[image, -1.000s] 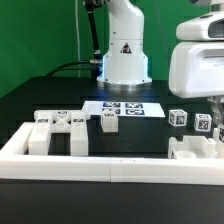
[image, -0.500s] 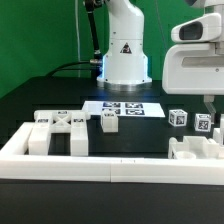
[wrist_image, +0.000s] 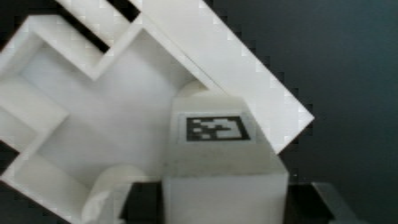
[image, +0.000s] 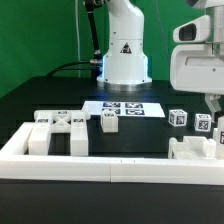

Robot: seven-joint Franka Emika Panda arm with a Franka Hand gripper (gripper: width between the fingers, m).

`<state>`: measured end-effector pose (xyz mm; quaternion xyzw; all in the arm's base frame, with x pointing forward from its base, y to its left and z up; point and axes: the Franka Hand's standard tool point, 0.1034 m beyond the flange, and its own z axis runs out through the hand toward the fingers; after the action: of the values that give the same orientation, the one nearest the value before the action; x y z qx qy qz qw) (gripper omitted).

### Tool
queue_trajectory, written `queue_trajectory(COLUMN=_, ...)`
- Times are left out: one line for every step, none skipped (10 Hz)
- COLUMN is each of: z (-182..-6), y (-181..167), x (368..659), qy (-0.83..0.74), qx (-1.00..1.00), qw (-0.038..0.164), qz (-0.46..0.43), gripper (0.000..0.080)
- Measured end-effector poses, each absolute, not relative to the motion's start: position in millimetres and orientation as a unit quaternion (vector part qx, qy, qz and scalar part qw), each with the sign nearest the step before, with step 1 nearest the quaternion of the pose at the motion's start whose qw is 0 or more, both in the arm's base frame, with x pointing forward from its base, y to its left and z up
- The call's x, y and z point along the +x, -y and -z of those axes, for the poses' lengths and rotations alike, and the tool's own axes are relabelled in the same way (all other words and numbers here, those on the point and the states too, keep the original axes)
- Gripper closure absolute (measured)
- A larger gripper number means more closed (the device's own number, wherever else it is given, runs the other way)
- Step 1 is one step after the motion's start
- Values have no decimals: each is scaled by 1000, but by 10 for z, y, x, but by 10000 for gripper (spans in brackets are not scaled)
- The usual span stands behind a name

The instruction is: Assemble chair

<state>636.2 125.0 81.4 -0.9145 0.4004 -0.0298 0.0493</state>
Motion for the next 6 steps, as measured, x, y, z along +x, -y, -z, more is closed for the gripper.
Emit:
queue_trajectory(z=-813, y=-1260, x=6356, qy=-426, qx=-903, qw=49, qz=28, gripper=509)
queue_trajectory(z=-813, y=-1258, x=6357, qy=-411, qx=-910, qw=48, qz=29, gripper=509)
queue_trajectory(z=-813, y=-1258, x=6356, qy=-396, qx=-917, qw=48, qz=29, gripper=509)
queue_trajectory(z=-817, y=-1258, x=6354, qy=-384, qx=-922, qw=46, qz=28, gripper=347)
queue_trajectory(z=-816, y=-1267, x=6343, qy=-365, qx=-929, qw=44, qz=26, gripper=206)
queue_trajectory(z=-815, y=-1272, x=6341, qy=-306, qx=-951, qw=41, qz=29, gripper=206)
